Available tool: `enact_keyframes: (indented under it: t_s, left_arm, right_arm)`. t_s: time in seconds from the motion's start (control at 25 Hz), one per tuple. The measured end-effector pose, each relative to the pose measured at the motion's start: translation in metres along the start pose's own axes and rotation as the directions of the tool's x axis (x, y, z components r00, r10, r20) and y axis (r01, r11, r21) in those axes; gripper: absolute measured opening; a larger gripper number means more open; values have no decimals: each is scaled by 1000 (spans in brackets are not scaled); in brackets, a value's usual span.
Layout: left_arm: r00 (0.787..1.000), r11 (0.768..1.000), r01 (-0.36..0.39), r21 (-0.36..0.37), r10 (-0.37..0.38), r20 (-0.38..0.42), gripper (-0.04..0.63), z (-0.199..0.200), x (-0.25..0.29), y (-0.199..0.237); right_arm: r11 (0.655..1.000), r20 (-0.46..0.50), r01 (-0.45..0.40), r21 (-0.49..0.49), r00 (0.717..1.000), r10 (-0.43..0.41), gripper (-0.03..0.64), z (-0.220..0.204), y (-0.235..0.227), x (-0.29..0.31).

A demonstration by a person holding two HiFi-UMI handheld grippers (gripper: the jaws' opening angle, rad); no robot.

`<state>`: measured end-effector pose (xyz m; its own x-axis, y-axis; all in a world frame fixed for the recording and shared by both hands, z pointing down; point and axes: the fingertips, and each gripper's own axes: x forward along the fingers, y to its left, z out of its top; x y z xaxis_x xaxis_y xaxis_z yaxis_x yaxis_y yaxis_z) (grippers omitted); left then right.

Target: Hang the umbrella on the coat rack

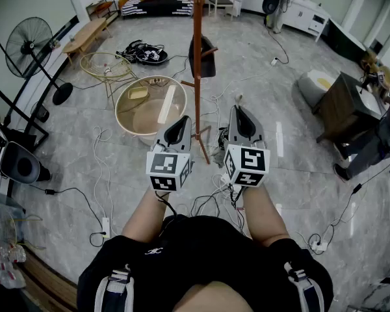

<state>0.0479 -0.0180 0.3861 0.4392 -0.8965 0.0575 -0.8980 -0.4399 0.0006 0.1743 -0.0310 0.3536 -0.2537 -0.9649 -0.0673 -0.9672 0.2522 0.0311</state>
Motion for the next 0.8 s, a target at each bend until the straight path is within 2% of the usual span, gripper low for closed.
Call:
enact_keyframes:
  t_s: [0.56, 0.8]
  left_arm:
    - [1000, 1000, 4, 16, -4, 22, 17, 7, -53, -22]
    - [1000, 1000, -2, 15, 1, 25, 17, 10, -55, -1]
  right_arm:
    - [999, 51, -11, 33, 999, 9, 15, 17, 15, -57]
    - [999, 66, -30, 22, 997, 28, 15, 27, 36, -45]
